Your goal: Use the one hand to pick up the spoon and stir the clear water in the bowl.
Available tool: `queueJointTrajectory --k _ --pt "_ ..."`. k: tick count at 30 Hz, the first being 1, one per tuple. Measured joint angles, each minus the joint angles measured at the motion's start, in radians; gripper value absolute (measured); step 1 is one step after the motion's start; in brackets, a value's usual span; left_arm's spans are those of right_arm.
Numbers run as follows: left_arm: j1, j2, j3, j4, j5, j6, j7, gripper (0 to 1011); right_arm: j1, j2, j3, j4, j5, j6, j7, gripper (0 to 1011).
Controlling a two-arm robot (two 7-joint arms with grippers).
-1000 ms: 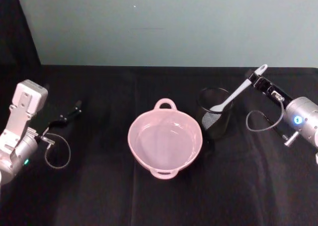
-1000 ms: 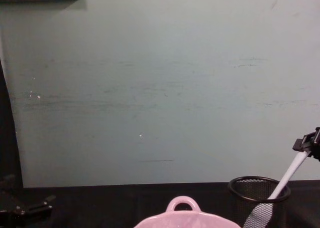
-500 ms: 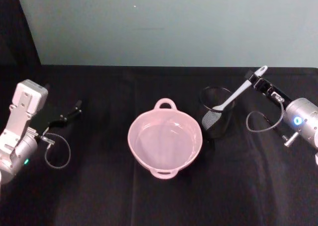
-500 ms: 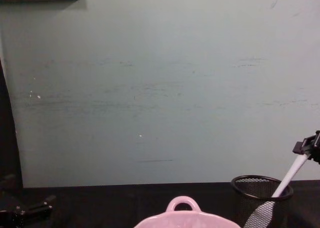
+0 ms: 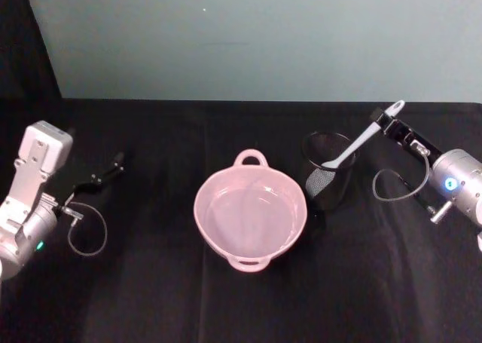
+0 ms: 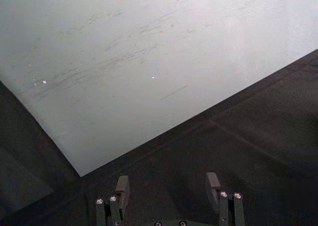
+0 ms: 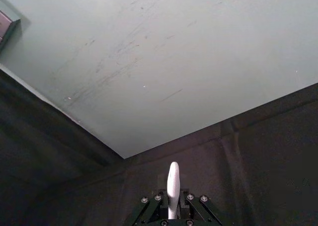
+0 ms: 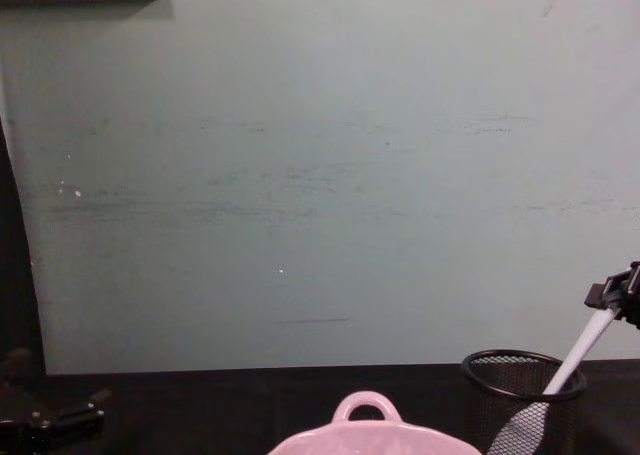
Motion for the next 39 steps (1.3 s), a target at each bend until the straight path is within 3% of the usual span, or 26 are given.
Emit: queueJointTrajectory --k 6,20,31,39 --pt "0.0 0.0 0.0 0.0 0.0 0.0 0.0 1011 0.0 -0.001 0.001 0.0 -0.001 0.001 0.0 218" --pt "0.0 0.0 0.0 0.0 0.0 0.0 0.0 1011 0.0 -0.001 0.001 -0.002 -0.003 0.002 0.0 682" --pt "0.0 0.0 0.0 0.0 0.0 0.0 0.0 1011 -0.048 0.058 -0.037 -0.109 -0.089 -0.092 0.016 993" --pt "0.0 0.0 0.0 0.0 0.0 0.0 0.0 1011 -0.105 0.079 -0.017 -0.191 -0.141 -0.128 0.008 1002"
